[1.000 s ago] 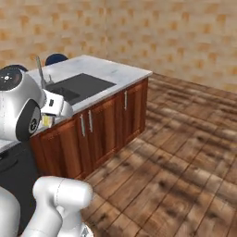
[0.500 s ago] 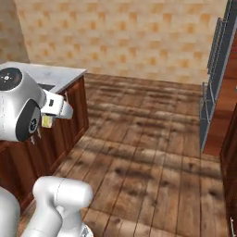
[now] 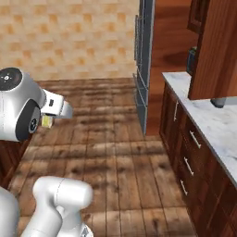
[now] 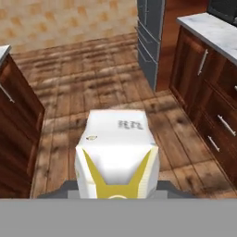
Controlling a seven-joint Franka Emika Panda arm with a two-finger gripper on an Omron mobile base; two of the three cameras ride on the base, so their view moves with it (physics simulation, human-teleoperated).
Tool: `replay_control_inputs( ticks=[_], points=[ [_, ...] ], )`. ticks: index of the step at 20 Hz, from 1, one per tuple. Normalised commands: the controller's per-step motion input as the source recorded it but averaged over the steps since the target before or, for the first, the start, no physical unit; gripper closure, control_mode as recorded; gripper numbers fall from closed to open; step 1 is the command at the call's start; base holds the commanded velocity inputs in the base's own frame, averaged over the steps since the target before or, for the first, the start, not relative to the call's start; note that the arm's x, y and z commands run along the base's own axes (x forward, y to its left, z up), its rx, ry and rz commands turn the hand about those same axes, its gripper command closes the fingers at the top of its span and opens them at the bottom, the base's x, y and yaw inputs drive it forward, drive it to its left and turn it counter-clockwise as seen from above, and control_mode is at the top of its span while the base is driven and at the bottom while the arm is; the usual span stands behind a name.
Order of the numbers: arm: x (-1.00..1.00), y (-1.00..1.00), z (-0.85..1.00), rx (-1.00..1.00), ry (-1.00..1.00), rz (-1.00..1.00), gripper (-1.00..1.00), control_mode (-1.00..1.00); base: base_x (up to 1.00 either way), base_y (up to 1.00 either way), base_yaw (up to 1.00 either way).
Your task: Pick the water bottle, boxed drink from the counter and place them in the open cabinet.
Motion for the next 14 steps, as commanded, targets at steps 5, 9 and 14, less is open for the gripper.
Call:
replay_control_inputs(
  ticks=[5, 9, 14],
  points=[
    [0.00, 0.00, 0.00, 0.00, 0.00, 0.00, 1.00, 1.00, 0.00, 0.00, -0.60],
    [0.00, 0.00, 0.00, 0.00, 0.00, 0.00, 1.00, 1.00, -0.02, 0.00, -0.61],
    [0.00, 0.00, 0.00, 0.00, 0.00, 0.00, 1.00, 1.00, 0.00, 0.00, -0.63]
  ],
)
